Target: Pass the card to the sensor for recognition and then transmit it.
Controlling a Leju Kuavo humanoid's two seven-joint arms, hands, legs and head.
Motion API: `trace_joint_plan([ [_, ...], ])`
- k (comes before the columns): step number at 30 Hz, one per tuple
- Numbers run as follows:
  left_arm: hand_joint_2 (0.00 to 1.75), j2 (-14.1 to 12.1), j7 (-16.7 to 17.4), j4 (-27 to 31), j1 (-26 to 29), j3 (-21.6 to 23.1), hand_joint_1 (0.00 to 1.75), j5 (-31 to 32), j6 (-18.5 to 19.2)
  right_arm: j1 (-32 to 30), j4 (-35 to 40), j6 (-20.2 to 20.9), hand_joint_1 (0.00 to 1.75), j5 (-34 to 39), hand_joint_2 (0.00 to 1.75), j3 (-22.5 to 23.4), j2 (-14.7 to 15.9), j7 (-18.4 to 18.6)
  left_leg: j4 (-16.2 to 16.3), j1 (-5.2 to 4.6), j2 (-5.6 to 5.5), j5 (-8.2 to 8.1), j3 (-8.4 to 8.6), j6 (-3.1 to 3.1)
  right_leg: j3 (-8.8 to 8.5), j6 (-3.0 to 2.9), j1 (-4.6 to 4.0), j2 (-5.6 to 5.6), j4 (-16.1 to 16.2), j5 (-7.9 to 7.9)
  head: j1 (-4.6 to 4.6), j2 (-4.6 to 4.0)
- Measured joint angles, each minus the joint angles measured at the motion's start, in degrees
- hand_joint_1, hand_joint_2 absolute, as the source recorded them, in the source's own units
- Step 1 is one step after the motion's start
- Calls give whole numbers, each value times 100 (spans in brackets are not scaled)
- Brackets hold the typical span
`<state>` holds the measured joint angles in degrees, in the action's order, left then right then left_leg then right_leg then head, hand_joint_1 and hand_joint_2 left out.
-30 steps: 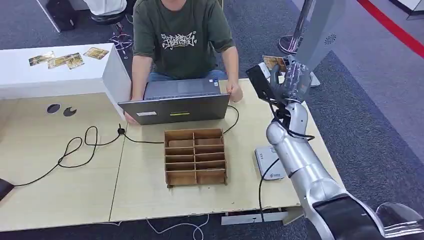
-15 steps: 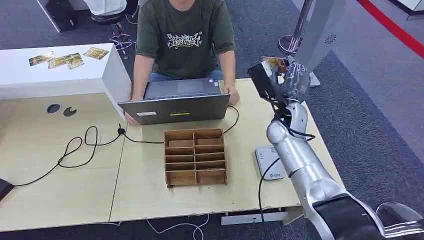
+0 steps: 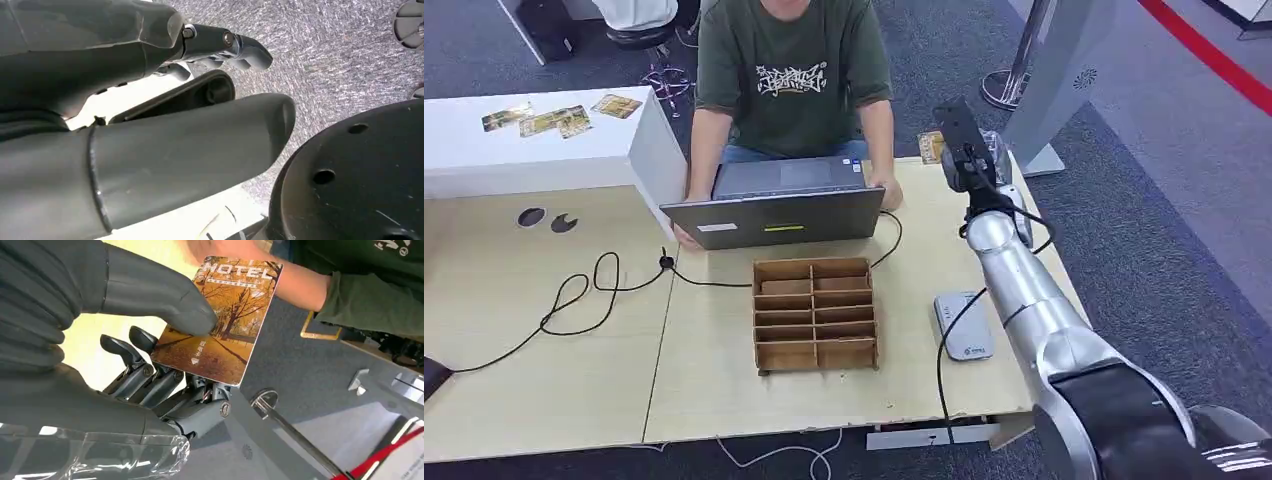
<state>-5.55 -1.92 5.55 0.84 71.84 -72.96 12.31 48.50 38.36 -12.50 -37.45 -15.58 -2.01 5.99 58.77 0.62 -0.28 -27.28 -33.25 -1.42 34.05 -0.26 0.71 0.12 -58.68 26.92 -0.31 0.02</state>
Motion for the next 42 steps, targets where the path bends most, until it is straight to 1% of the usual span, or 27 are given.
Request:
trace_joint_plan([
  [5,0,7,-2,-2,3,-79,0,-22,4,-48,-26,50,175,407,175,-4,61,-92,0,0,1,0,0,0,1,0,0,0,1,0,0,0],
  [10,0,26,-11,-7,7,-105,0,-37,7,-240,11,39,175,752,175,-4,168,-133,0,0,0,0,0,0,0,0,0,0,1,0,-2,0],
  [18,0,28,-28,-9,15,-131,0,-53,20,-489,107,76,175,1002,175,-7,391,-186,0,0,0,0,0,0,1,0,0,-1,1,0,0,0],
  [25,0,61,-61,-42,38,-243,0,-74,28,-967,445,72,175,1235,175,-9,577,-238,0,0,0,-1,0,0,1,0,0,-1,1,0,0,0],
  [35,0,98,-98,-90,70,-273,0,-92,52,-1600,931,116,175,1498,175,-9,787,-273,0,0,0,-1,1,0,1,0,0,-1,2,0,-2,0],
  [42,0,153,-120,-153,97,-400,0,-92,92,-2168,1425,120,175,1646,175,9,981,-286,0,0,0,-2,-2,1,1,1,0,-2,3,1,0,0],
])
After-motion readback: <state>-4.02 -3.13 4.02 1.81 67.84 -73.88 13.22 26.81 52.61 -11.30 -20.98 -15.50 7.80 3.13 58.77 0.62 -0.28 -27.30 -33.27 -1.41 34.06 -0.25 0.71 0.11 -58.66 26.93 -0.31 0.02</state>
